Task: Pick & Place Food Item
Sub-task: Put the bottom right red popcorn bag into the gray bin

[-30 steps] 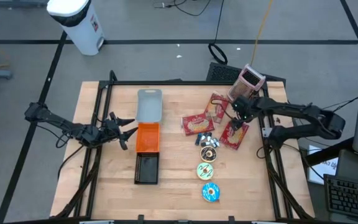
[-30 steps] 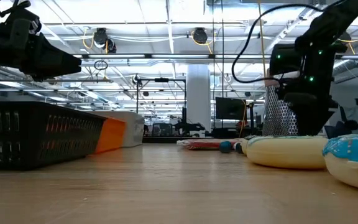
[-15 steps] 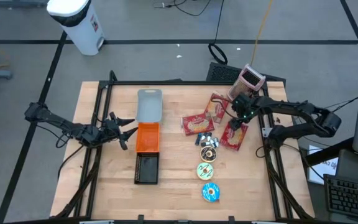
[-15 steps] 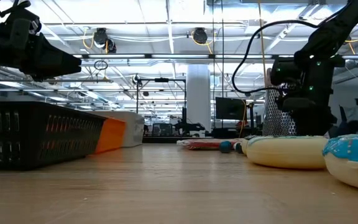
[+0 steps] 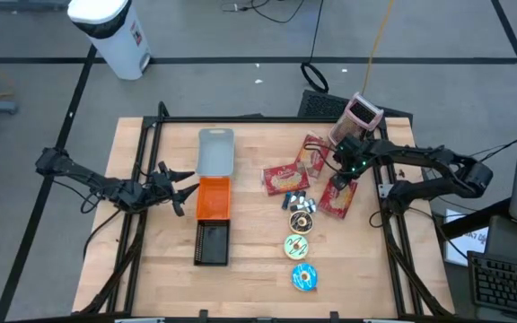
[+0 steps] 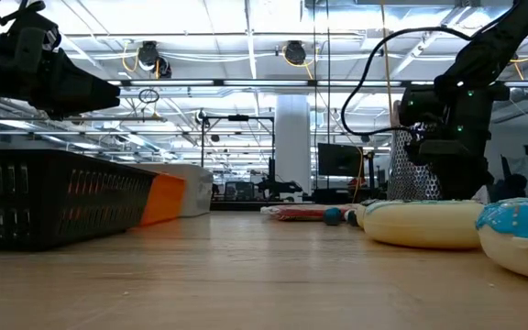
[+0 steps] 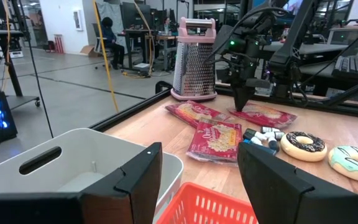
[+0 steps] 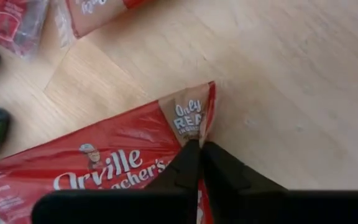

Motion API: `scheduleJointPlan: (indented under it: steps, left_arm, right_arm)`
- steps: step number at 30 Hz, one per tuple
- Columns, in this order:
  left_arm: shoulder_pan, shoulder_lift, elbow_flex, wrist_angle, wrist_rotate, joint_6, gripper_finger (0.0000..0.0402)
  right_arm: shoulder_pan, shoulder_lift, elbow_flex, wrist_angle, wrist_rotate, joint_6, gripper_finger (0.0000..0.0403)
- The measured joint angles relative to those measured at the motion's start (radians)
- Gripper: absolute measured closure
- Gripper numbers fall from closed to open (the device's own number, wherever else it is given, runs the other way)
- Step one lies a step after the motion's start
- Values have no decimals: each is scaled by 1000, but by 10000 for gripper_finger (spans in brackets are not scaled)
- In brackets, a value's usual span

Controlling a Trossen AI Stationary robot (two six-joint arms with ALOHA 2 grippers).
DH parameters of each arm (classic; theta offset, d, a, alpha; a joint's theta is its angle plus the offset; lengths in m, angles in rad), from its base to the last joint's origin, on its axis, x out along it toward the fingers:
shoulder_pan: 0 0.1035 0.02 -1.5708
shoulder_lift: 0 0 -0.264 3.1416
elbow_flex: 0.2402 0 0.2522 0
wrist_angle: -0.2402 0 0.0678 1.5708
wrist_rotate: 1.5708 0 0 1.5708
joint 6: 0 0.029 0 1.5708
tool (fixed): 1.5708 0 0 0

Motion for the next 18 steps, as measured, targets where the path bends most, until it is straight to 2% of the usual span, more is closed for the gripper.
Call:
scheduleJointPlan:
  steps: [10, 18]
  left_arm:
    - [0, 0, 0, 0, 0, 0, 190]
    - [0, 0, 0, 0, 0, 0, 190]
  right_arm:
    - [53, -253, 97, 11, 13, -8, 402]
    - [181, -476, 105, 190, 21, 36, 403]
